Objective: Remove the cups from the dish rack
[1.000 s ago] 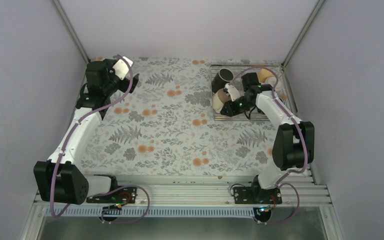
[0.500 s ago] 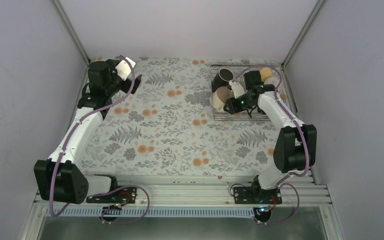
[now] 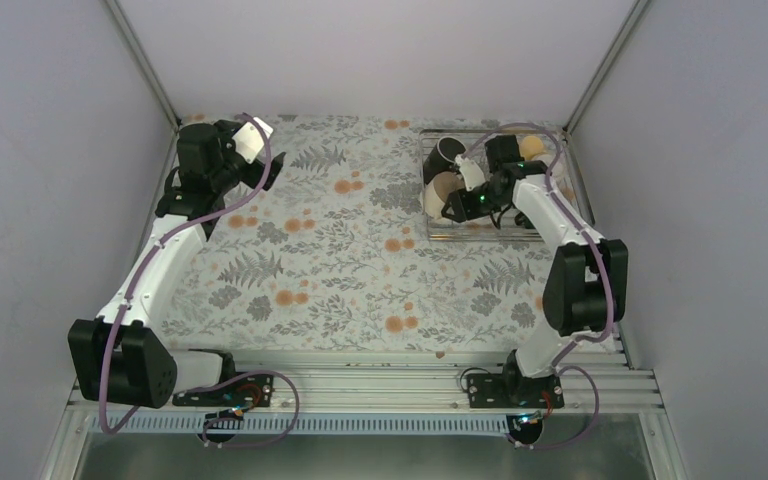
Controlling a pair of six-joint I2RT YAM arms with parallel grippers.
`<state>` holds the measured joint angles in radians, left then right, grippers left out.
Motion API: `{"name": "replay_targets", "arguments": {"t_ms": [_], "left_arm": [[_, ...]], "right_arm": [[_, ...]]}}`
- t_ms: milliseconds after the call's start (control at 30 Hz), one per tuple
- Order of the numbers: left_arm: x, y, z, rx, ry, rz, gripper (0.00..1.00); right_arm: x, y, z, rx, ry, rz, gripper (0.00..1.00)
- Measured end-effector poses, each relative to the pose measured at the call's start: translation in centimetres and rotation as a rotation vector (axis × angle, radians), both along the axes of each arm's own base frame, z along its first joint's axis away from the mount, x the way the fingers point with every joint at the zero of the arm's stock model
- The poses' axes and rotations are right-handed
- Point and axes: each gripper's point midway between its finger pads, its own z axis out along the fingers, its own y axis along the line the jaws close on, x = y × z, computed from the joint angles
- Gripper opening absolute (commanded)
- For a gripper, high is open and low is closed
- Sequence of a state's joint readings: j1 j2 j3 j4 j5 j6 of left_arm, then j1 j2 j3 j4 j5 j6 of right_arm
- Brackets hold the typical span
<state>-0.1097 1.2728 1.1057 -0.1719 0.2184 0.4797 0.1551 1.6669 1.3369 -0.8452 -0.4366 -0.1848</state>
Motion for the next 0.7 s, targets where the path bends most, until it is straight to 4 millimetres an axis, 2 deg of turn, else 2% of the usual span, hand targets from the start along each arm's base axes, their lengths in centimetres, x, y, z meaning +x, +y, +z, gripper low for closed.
{"name": "replay_targets", "arguments": {"t_ms": [233,433,600,700], "left_arm": [[-0.1,0.0,-0.1,0.006,0.001,-0.002,1.00],[-0.3,0.0,-0.2,0.009,0.000,-0.003,1.00],[-0.3,0.0,-0.2,0.009,0.000,-0.003,1.00],[-0.3,0.0,-0.2,0.009,0.000,-0.003,1.00]], "right_arm": [[0.4,-0.2,-2.6,-0.035,0.062,-0.015,0.38],[0.8,-0.6,-2.7,-0.065,0.047,-0.031,0.27],[1.1,-1.1,-2.5,-0.081,0.034,-0.058,0.12],[1.2,-1.1,-2.2,-0.084,0.022,-0.057,0.07]]}}
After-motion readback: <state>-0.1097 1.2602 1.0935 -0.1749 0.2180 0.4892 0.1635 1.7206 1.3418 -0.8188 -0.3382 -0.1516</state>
